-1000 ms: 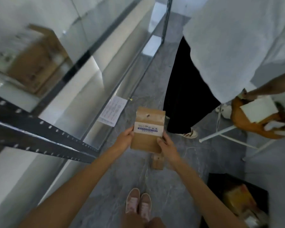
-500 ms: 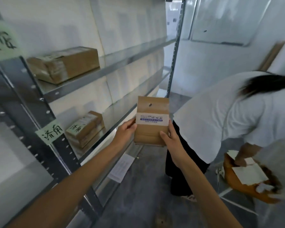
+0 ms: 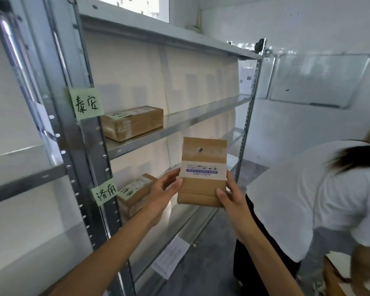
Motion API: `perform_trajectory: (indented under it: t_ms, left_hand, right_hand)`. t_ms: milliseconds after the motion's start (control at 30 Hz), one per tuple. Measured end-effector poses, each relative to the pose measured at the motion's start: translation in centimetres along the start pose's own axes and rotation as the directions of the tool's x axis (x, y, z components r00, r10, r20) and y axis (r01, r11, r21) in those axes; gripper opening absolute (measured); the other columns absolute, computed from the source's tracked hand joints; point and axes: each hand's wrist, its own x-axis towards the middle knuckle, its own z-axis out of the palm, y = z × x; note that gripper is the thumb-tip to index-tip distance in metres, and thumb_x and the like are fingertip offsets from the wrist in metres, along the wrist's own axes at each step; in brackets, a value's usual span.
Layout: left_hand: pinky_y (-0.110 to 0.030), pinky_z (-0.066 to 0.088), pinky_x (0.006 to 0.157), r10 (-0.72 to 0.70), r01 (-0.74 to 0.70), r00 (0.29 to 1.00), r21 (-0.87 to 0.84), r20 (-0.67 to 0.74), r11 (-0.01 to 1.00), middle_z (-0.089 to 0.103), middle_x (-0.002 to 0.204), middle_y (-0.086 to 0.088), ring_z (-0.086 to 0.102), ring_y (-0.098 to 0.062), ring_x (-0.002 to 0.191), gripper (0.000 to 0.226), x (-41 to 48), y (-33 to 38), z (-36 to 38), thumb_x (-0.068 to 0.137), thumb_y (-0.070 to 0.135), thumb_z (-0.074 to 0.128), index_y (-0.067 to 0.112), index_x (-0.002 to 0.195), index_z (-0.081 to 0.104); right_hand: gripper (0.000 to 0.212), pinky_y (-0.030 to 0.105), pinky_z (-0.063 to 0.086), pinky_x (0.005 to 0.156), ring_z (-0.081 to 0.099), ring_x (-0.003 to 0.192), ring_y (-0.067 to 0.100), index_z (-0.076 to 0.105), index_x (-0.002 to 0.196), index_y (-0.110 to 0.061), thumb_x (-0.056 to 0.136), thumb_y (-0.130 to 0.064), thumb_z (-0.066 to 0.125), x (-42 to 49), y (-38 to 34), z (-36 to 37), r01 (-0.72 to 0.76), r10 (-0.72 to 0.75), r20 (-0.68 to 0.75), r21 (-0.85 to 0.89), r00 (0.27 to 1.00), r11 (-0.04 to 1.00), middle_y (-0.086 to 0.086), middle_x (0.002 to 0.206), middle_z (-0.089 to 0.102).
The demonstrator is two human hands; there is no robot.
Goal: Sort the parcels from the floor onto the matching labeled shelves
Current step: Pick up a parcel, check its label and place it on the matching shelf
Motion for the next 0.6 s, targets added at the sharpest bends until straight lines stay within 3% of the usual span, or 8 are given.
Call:
perform_trajectory:
  t_ms: [67,167,267,367,467,600]
  left_hand:
    - [-0.025,0.049,0.09,-0.054,0.054,0.999,-0.047,0.01,0.997,0.046,0.137,0.008,0.047,-0.014,0.124,0.075,-0.9,0.6,-0.6,0.071,0.044,0.063,0.033,0.141,0.035]
    - [-0.047,0.034,0.111,-0.18,0.182,0.983,-0.11,0.029,0.977,0.03,0.149,0.002,0.035,-0.025,0.135,0.091,-2.0,1.0,-1.6,0.069,0.043,0.061,0.034,0.148,0.016]
    - [-0.048,0.035,0.111,-0.214,0.222,0.975,-0.231,0.059,0.947,0.034,0.149,-0.007,0.039,-0.03,0.133,0.083,-3.9,1.4,-2.1,0.074,0.038,0.059,0.028,0.148,0.022]
    - [-0.041,0.045,0.101,-0.178,0.187,0.982,-0.19,0.06,0.964,0.046,0.138,-0.008,0.046,-0.028,0.125,0.074,-6.7,2.3,-2.8,0.074,0.041,0.059,0.027,0.142,0.033]
    - [-0.042,0.045,0.1,-0.161,0.154,0.987,-0.186,-0.023,0.97,0.045,0.135,-0.007,0.045,-0.028,0.124,0.072,-9.8,3.4,-4.3,0.074,0.044,0.06,0.027,0.139,0.036]
    - [-0.036,0.048,0.095,-0.11,0.09,0.986,-0.152,-0.125,0.984,0.047,0.135,-0.006,0.047,-0.027,0.124,0.08,-14.4,5.1,-6.9,0.07,0.057,0.068,0.028,0.138,0.038]
  right_hand:
    - [0.057,0.03,0.045,0.103,0.051,0.119,0.003,0.026,0.148,-0.029,0.097,-0.012,0.046,-0.3,-0.6,0.1,0.018,-0.018,0.061,-0.012,0.998,1.0,-0.003,0.136,0.053]
    - [0.058,0.017,0.047,0.091,0.049,0.119,-0.001,0.025,0.148,-0.031,0.097,-0.013,0.046,-0.5,-1.1,0.5,0.017,-0.015,0.122,-0.017,0.992,1.0,-0.004,0.14,0.049]
    - [0.058,0.027,0.045,0.101,0.047,0.124,0.008,0.025,0.147,-0.034,0.098,-0.013,0.046,-1.3,-1.6,1.0,0.0,-0.004,0.173,0.022,0.985,1.0,-0.003,0.142,0.046]
    - [0.058,0.034,0.039,0.109,0.046,0.125,0.01,0.024,0.148,-0.034,0.098,-0.013,0.045,-2.4,-2.3,2.0,0.005,-0.013,0.227,0.036,0.974,0.999,-0.003,0.142,0.047]
    - [0.058,0.03,0.039,0.107,0.044,0.125,0.011,0.023,0.148,-0.035,0.097,-0.019,0.047,-3.4,-3.1,3.9,0.018,-0.03,0.303,0.041,0.952,0.999,-0.004,0.143,0.044]
    - [0.059,0.047,0.039,0.109,0.042,0.126,0.016,0.022,0.145,-0.043,0.095,-0.027,0.049,-5.2,-4.3,7.6,0.001,-0.023,0.408,0.053,0.913,0.999,-0.005,0.141,0.042]
